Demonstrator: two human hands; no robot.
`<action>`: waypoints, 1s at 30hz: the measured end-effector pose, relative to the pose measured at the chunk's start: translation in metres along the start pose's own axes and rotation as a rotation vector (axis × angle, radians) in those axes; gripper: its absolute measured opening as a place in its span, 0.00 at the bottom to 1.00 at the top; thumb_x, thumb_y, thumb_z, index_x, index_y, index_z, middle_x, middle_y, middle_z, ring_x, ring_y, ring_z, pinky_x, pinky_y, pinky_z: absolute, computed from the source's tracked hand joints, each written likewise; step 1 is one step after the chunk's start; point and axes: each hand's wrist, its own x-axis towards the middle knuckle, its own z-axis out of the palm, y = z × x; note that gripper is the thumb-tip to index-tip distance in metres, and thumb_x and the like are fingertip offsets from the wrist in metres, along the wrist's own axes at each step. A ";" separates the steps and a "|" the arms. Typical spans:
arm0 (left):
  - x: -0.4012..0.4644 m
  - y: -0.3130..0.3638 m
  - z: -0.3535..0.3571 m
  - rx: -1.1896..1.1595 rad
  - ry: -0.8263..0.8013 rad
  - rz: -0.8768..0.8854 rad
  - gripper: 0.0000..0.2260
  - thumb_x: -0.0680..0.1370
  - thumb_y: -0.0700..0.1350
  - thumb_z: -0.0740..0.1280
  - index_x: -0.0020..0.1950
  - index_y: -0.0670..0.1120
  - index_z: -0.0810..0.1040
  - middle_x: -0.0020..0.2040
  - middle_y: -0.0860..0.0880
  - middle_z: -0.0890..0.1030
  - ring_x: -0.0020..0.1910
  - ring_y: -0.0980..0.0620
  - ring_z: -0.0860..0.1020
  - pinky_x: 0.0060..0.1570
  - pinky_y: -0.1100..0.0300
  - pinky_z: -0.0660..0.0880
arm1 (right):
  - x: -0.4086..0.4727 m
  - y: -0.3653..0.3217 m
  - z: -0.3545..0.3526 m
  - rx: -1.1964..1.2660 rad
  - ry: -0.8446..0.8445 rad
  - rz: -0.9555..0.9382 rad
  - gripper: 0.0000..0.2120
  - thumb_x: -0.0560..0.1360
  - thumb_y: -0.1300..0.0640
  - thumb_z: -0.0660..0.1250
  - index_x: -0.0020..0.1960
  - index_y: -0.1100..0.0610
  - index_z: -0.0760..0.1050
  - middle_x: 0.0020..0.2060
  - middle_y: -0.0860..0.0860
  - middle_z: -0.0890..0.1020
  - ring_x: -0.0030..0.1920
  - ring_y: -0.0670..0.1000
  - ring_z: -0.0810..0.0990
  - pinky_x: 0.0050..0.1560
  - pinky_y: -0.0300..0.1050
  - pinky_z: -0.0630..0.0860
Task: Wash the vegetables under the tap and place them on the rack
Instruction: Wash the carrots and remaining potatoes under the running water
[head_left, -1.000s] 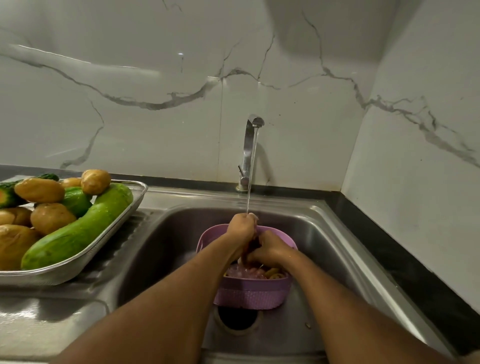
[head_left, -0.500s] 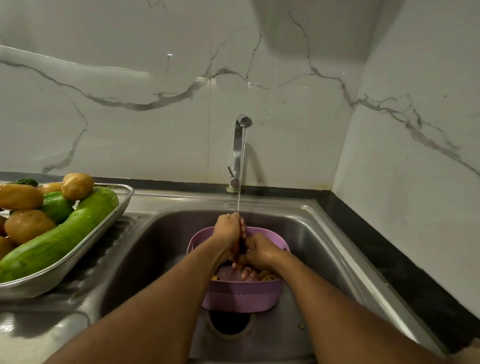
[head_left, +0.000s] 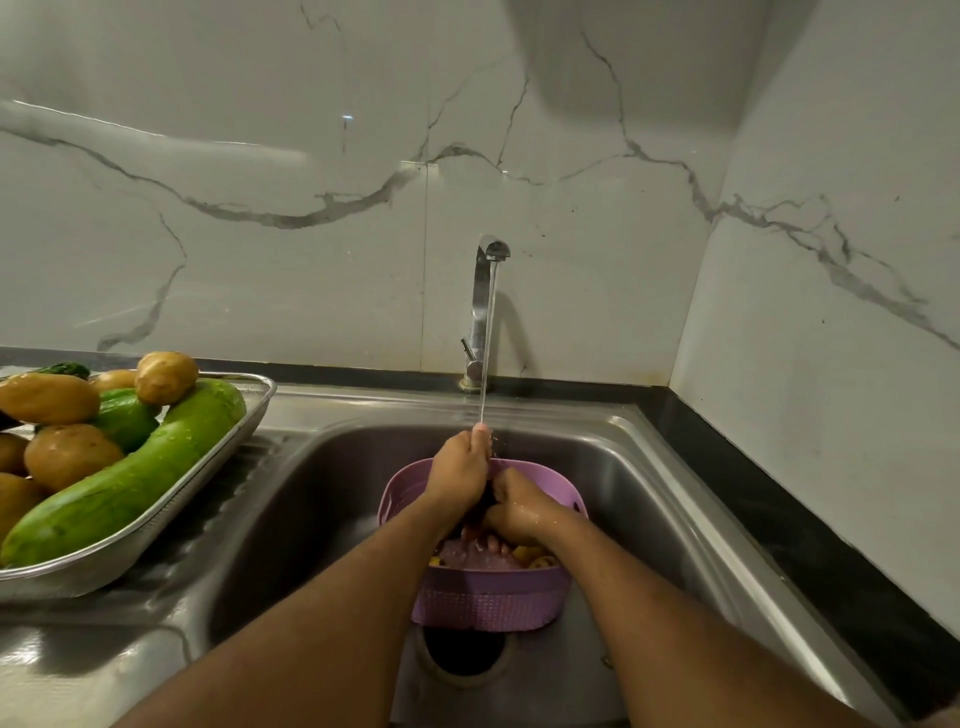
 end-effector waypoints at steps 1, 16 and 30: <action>0.000 0.001 -0.001 -0.031 0.011 0.007 0.21 0.88 0.52 0.53 0.42 0.45 0.75 0.35 0.49 0.76 0.38 0.50 0.74 0.47 0.53 0.73 | 0.003 0.002 0.001 0.002 0.000 -0.004 0.09 0.81 0.66 0.64 0.56 0.58 0.81 0.34 0.49 0.86 0.37 0.52 0.86 0.43 0.47 0.85; -0.006 -0.002 -0.003 0.225 -0.087 0.105 0.06 0.84 0.43 0.65 0.60 0.46 0.75 0.52 0.49 0.79 0.50 0.51 0.79 0.51 0.57 0.77 | 0.002 0.007 -0.003 0.019 0.048 0.093 0.10 0.83 0.63 0.60 0.59 0.54 0.76 0.40 0.55 0.86 0.33 0.48 0.81 0.38 0.45 0.82; -0.007 -0.006 -0.011 -0.004 -0.139 -0.067 0.14 0.81 0.36 0.67 0.64 0.49 0.71 0.53 0.45 0.79 0.52 0.49 0.80 0.52 0.53 0.82 | -0.003 0.002 -0.010 0.001 0.099 0.097 0.12 0.81 0.65 0.63 0.44 0.53 0.79 0.38 0.55 0.84 0.29 0.47 0.78 0.31 0.40 0.75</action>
